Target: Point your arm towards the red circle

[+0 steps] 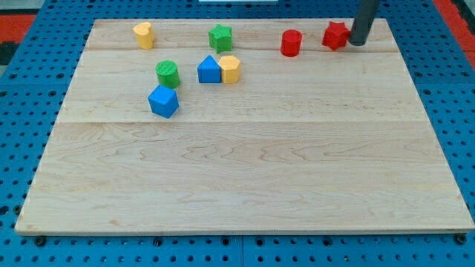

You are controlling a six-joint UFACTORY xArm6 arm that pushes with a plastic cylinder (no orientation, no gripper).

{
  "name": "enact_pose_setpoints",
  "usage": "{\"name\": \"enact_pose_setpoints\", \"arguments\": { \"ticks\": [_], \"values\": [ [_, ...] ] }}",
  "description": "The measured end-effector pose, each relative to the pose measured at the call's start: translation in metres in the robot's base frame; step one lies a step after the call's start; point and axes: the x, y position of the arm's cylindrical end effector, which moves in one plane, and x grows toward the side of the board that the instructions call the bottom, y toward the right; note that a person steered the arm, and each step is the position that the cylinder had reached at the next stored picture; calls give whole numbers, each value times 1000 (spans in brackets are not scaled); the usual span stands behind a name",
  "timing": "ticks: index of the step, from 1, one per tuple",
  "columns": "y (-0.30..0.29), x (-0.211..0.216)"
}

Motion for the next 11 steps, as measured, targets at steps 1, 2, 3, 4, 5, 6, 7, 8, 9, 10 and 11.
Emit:
{"name": "enact_pose_setpoints", "arguments": {
  "ticks": [1,2,3,4,5,6,7,8,9,10,11],
  "values": [
    [13,0],
    [65,-10],
    [81,-25],
    [96,-34],
    [116,-40],
    [134,-46],
    [139,-46],
    [139,-50],
    [139,-56],
    [138,-67],
    [137,-68]
  ]
}}
